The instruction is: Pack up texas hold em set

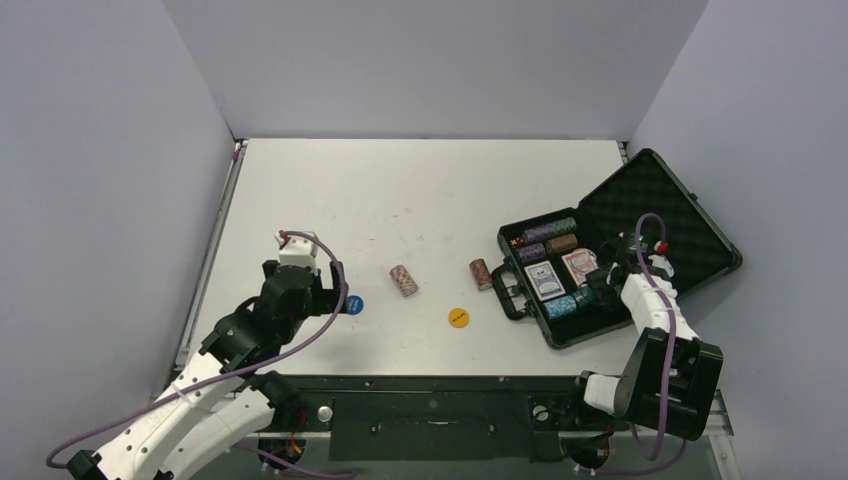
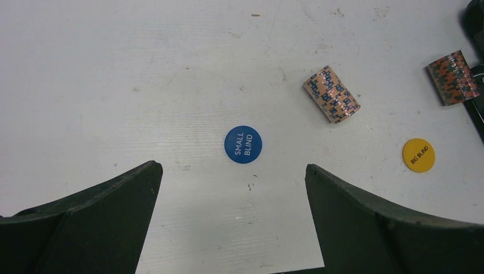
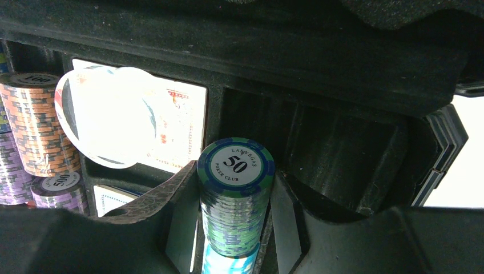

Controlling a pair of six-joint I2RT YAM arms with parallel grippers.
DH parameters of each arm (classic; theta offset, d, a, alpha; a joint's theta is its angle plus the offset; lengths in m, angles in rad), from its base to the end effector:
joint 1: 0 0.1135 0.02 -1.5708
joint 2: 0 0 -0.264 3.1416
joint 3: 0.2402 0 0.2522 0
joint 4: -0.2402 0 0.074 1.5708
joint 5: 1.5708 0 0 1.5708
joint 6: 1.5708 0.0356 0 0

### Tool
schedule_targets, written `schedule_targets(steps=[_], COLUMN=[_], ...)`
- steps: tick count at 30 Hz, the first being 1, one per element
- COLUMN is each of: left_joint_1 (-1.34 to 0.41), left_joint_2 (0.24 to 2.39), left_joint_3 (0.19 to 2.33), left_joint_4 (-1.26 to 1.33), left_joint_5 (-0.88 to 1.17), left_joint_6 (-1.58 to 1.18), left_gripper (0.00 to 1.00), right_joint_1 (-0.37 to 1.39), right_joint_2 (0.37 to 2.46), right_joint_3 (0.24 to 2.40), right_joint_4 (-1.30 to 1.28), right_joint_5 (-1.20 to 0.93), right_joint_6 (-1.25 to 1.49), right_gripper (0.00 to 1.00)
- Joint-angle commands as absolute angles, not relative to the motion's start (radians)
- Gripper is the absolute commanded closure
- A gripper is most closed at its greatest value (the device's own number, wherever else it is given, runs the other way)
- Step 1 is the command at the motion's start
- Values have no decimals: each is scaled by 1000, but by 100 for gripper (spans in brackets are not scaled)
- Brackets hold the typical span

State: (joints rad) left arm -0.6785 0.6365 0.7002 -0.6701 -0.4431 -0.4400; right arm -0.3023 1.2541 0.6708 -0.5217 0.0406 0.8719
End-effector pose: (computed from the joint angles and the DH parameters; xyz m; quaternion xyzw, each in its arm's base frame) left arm 0.1151 -0.0732 0.2854 0.0017 0.8703 -0.0750 0.4868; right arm 0.2139 -0.0682 0.1816 0.5428 0.8073 0.0459 0.2270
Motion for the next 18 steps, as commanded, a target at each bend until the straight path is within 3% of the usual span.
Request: schedule_targets(steps=[1, 18], left_joint_1=[-675, -675], left_joint_2=[623, 619], left_joint_3=[727, 729], left_joint_4=[-635, -639], left_joint_5=[-462, -461], left_joint_6=[-430, -427], left_gripper=[4, 4], right_joint_1=[-313, -313], right_joint_2=[1247, 1211], right_joint_3=[656, 689], right_joint_4=[-530, -575], right_joint_5=[61, 70], right_joint_6=[859, 838], right_gripper=[91, 46])
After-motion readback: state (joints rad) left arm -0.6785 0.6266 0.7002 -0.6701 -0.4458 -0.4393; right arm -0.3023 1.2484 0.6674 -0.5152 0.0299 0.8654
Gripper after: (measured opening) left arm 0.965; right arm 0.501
